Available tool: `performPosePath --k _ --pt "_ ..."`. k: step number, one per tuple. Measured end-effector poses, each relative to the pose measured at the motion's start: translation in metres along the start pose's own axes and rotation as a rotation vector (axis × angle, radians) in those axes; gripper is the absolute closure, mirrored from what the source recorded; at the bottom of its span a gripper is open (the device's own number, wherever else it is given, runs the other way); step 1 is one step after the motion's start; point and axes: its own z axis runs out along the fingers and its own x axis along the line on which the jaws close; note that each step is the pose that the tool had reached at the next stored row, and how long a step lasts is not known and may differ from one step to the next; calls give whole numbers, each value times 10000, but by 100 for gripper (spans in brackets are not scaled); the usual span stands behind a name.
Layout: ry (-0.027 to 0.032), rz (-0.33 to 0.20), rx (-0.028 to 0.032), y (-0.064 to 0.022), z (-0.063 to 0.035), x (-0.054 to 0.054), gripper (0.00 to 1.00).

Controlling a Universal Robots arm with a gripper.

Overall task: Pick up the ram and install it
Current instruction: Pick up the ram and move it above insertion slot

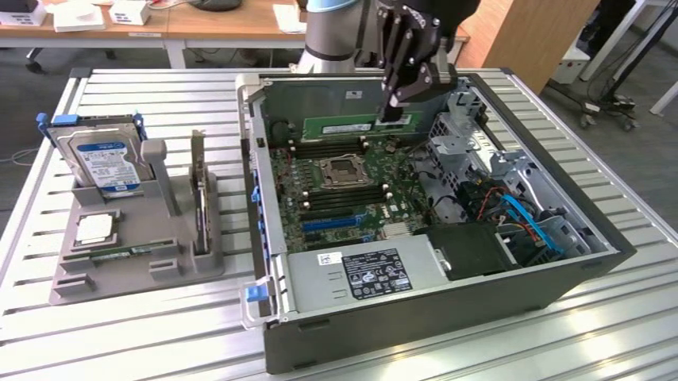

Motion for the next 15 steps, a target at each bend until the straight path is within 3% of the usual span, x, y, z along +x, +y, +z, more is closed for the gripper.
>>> performPosePath --k 15 --pt "1 0 0 -408 -17 11 89"
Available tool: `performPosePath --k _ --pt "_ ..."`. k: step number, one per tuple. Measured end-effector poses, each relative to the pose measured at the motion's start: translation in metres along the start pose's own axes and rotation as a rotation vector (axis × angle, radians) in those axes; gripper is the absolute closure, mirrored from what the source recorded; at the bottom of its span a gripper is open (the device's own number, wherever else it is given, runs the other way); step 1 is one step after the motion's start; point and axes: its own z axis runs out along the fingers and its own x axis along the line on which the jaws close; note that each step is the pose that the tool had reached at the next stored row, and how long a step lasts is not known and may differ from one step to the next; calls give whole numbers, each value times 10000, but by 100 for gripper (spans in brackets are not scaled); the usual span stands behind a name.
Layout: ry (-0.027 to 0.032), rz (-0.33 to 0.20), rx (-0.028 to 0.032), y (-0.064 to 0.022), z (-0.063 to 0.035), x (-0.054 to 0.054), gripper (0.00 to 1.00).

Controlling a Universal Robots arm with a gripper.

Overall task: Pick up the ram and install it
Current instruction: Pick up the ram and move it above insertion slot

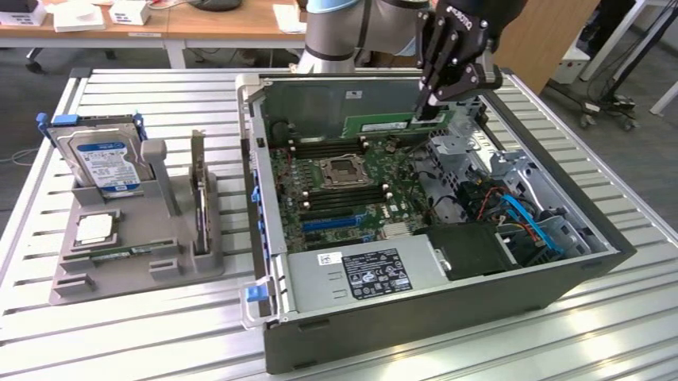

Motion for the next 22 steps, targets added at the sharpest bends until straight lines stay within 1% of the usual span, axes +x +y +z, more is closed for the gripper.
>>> performPosePath --k 2,4,16,22 --pt "1 0 -1 -42 -2 1 89" --pt "0 0 0 -67 -3 2 89" --pt "0 4 1 -69 -2 0 89" --pt "0 13 1 -69 -1 -30 89"
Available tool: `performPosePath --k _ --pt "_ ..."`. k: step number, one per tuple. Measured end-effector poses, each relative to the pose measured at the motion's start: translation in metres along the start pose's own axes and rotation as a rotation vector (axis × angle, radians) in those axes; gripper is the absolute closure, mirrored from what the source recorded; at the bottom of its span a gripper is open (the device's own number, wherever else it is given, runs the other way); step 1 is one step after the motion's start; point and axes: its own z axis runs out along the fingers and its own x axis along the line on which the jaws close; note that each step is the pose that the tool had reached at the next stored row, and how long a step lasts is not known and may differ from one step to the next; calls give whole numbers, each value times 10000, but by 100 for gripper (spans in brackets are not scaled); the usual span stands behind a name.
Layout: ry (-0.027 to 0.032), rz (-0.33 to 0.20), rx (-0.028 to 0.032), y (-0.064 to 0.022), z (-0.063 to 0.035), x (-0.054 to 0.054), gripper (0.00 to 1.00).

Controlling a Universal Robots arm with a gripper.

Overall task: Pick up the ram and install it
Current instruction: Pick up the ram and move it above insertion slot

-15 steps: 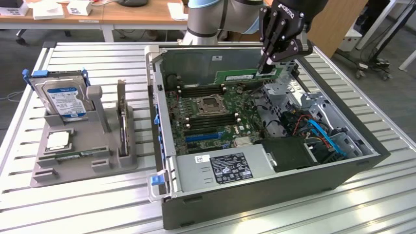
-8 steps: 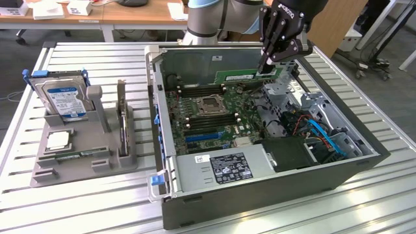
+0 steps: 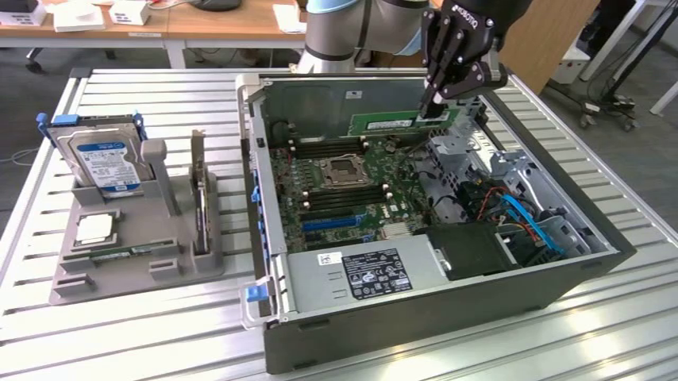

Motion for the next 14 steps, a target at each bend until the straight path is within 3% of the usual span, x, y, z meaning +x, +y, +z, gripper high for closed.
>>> performPosePath --k 14 --pt "-3 75 4 -5 13 -178 89"
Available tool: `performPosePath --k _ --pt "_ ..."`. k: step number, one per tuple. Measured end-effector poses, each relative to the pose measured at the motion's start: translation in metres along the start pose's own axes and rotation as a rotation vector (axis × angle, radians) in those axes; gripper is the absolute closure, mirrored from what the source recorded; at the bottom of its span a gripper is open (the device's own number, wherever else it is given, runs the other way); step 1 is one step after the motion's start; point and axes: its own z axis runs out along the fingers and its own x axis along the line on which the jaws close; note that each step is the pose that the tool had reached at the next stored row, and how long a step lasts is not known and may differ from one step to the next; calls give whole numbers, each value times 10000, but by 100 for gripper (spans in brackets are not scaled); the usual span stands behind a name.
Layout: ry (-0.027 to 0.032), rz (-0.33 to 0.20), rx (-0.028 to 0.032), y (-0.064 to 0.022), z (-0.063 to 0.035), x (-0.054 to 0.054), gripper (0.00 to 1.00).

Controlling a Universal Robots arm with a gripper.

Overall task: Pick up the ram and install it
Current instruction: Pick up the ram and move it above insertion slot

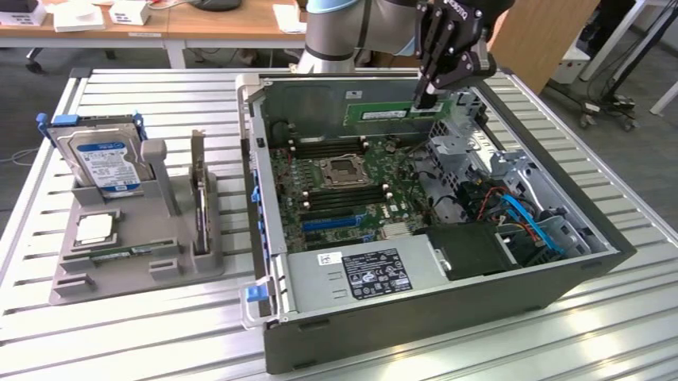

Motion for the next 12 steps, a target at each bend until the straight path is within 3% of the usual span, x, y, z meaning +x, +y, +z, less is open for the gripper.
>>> performPosePath --k 12 --pt "-3 75 4 -3 11 -157 89"
